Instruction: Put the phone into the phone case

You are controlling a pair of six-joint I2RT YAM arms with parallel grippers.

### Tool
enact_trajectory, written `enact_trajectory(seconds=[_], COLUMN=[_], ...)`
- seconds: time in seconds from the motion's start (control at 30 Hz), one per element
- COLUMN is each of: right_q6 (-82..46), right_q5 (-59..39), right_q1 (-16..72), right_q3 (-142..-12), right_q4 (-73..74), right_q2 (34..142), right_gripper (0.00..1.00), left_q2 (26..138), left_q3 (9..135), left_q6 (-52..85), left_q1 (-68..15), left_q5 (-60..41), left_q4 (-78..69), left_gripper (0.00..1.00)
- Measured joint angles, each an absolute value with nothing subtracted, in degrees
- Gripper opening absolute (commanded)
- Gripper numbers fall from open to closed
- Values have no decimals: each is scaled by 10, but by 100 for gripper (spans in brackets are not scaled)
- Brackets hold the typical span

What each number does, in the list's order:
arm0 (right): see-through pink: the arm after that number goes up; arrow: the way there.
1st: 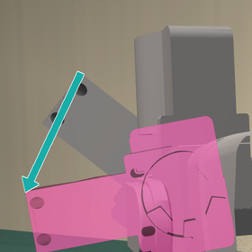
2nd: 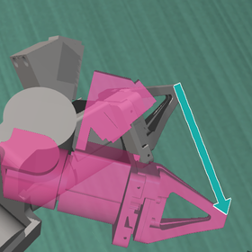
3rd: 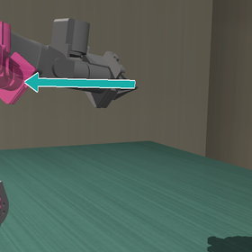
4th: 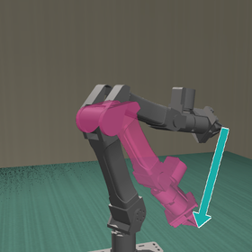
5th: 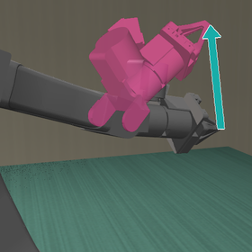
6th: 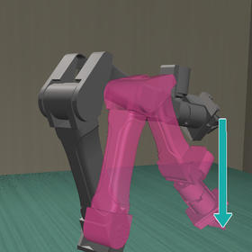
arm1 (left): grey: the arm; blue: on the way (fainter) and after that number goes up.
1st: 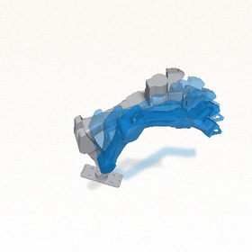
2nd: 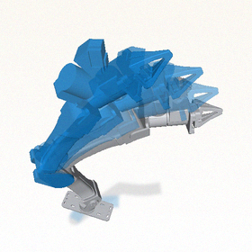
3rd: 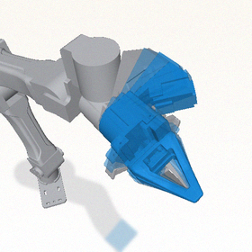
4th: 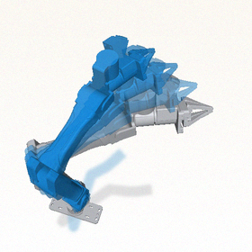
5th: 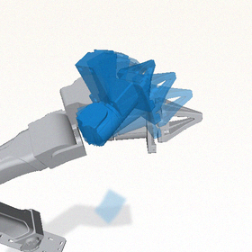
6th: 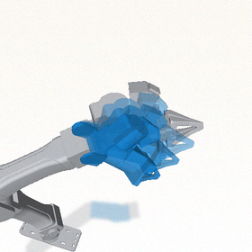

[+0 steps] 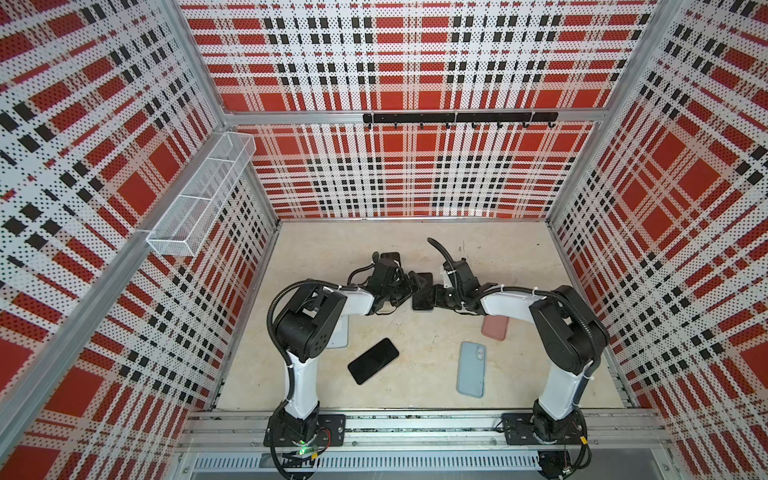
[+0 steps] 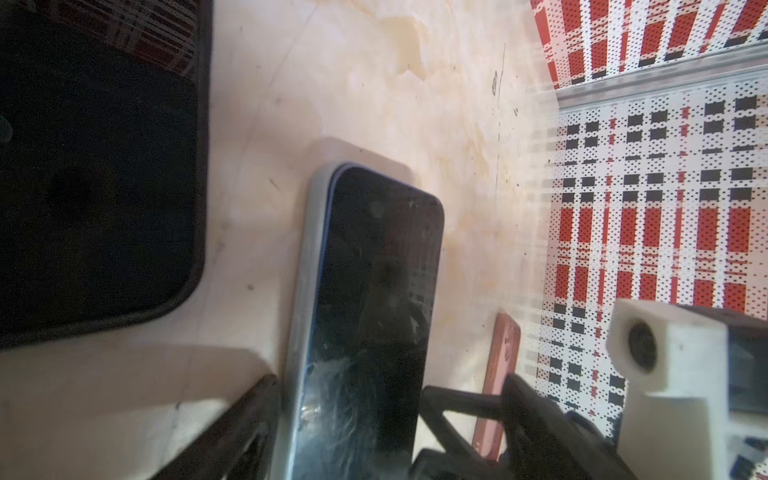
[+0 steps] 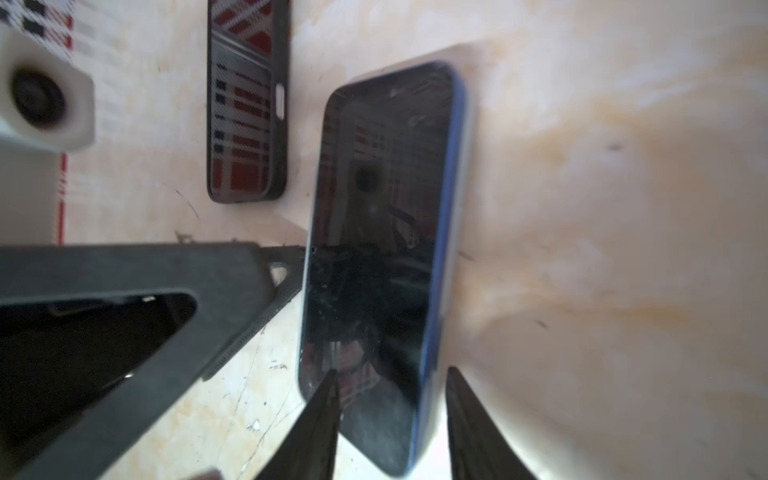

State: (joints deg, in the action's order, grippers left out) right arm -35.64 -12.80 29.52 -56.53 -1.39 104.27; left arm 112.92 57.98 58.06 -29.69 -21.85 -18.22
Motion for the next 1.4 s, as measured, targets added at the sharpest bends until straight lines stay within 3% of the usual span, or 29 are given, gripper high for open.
enact_trajectory(seconds=[0.33,0.8,1.23,1.4], right_q6=[-388,-457,-531,-535], right_q5=[-246,-358,-424,-430], right_q1=[242,227,225,225], right_q3=[-510,-512,-479,-472], right_q4=[72,234,389,409], right_q2=[1047,1128,1147,1147], right_gripper=[53,55,49,41], left_q2=[1128,1130,1139,1140], left_q3=[573,558,535,534], left_q6=[580,587,601,603], left_q1=[-296,-294,-298,-299], left_q5=[-223,-229,-246,-251], left_q4=[-185,-182,-231,-236], left_gripper=[74,40,33,33])
